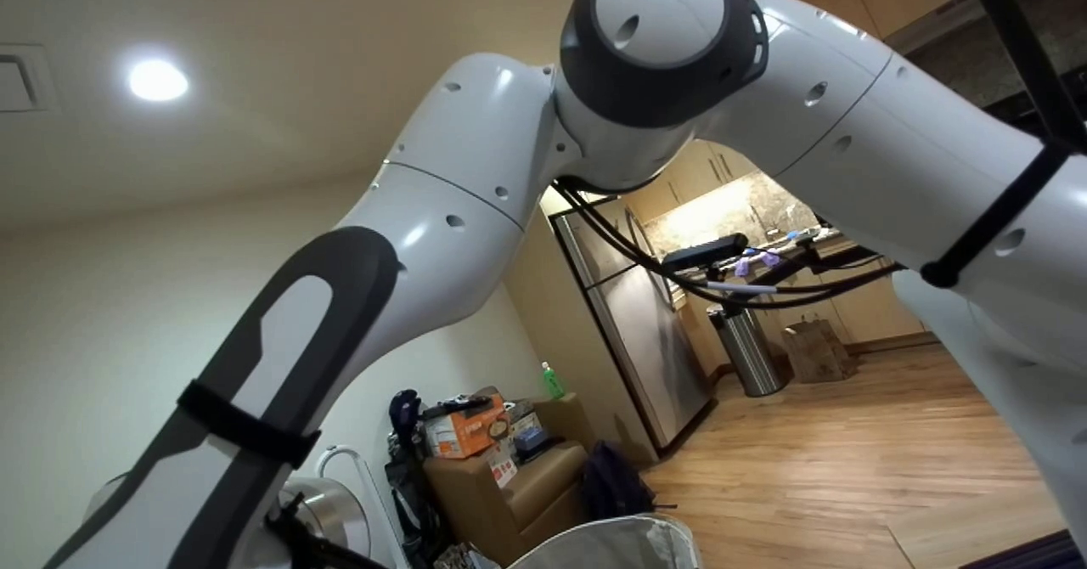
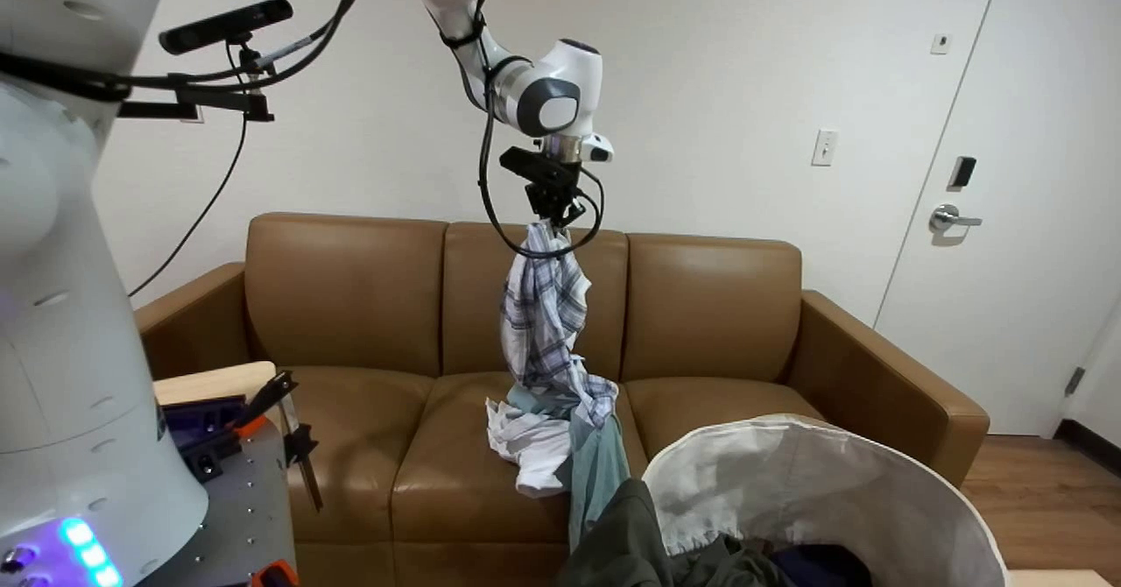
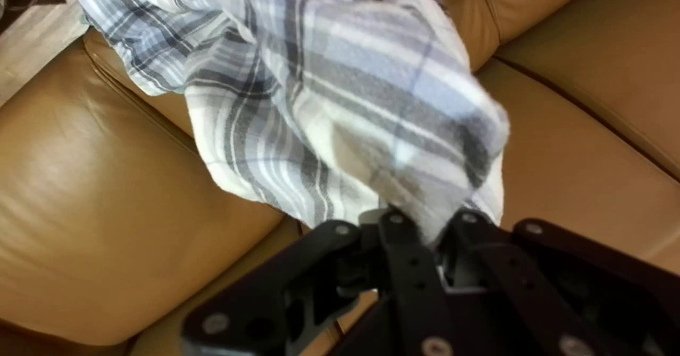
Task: Pick up clothes from the laundry basket and put them on the couch.
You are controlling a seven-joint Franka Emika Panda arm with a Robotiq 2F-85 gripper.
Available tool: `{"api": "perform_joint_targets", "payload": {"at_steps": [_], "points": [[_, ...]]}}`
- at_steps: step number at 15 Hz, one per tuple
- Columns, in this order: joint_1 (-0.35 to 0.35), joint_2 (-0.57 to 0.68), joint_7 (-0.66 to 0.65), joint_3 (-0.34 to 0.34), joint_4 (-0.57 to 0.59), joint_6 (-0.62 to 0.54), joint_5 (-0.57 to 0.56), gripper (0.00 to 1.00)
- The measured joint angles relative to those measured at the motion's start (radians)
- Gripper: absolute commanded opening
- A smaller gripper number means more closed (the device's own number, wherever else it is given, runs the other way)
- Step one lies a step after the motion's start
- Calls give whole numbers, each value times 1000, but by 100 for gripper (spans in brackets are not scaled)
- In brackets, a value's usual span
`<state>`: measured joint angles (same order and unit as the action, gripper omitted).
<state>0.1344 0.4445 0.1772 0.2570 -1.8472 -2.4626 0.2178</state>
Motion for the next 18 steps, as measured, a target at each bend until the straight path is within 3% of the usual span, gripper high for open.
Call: {"api": "perform_joint_targets", "payload": {"at_steps": [6, 7, 9, 10, 12, 16, 18], "points": [[1, 173, -20, -24, -4, -62, 4, 5], [-1, 215, -21, -29, 1, -82, 5, 12], [-9, 288, -21, -35, 22, -101, 6, 12], [-13, 311, -21, -36, 36, -102, 6, 5], [-15, 324, -21, -36, 50, -102, 5, 5], [14, 343, -21, -48, 56, -197, -72, 5], [60, 386, -21, -88, 95, -268, -151, 5]]}}
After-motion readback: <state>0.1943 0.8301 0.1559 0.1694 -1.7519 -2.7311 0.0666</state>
